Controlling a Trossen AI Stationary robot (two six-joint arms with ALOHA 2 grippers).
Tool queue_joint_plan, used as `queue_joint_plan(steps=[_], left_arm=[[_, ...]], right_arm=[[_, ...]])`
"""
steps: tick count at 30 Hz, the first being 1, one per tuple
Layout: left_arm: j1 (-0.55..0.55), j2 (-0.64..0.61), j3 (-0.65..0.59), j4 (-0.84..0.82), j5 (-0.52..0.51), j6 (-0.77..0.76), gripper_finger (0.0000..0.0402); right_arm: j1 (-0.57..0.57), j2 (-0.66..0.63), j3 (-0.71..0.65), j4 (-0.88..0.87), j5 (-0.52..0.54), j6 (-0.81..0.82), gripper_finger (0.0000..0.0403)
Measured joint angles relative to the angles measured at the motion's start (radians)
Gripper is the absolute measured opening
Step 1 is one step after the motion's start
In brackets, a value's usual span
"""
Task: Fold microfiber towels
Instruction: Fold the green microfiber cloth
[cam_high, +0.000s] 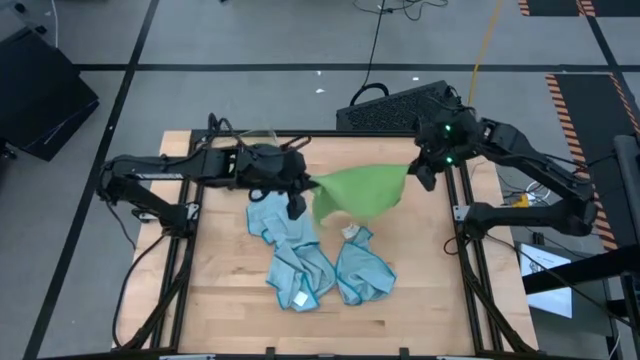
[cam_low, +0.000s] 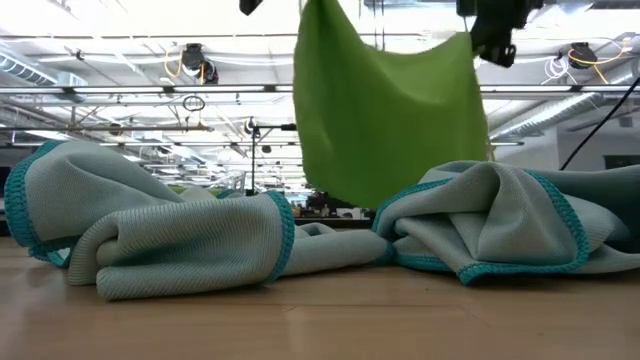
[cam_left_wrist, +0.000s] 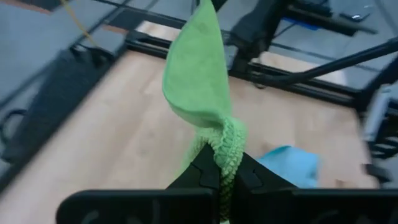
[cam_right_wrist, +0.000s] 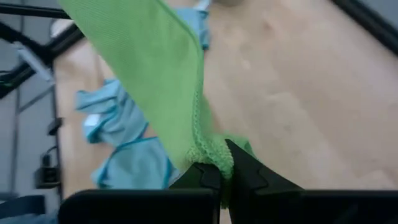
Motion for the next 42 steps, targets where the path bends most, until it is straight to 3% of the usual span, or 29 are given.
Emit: queue_joint_plan(steps=[12, 18, 22, 26, 32, 37, 42], left_arm=[[0.297, 0.077, -0.002, 0.019, 0.071, 0.247, 0.0003], [0.39, 0.075, -0.001, 0.004, 0.309, 0.204, 0.0003], [0.346, 0.082, 0.0, -0.056, 0.428, 0.167, 0.0005], [0.247, 0.128, 0.0, -0.159, 0.432, 0.178, 0.0003], [0.117, 0.218, 0.0, -0.263, 0.427, 0.166, 0.0004], [0.03, 0.307, 0.0, -0.248, 0.439, 0.15, 0.0007], [-0.024, 0.361, 0.0, -0.247, 0.536, 0.086, 0.0004]], right_arm=[[-0.301, 0.117, 0.0, 0.109, -0.006, -0.186, 0.0], [-0.433, 0.101, 0.0, 0.053, -0.029, -0.231, 0.0], [-0.427, 0.08, -0.002, -0.095, -0.085, -0.276, 0.0], [-0.393, 0.034, -0.07, -0.187, -0.14, -0.288, 0.0], [-0.339, -0.079, -0.29, -0.227, -0.27, -0.207, 0.0], [-0.261, -0.172, -0.474, -0.229, -0.28, -0.126, 0.0], [-0.187, -0.221, -0.56, -0.283, -0.281, -0.06, 0.0]])
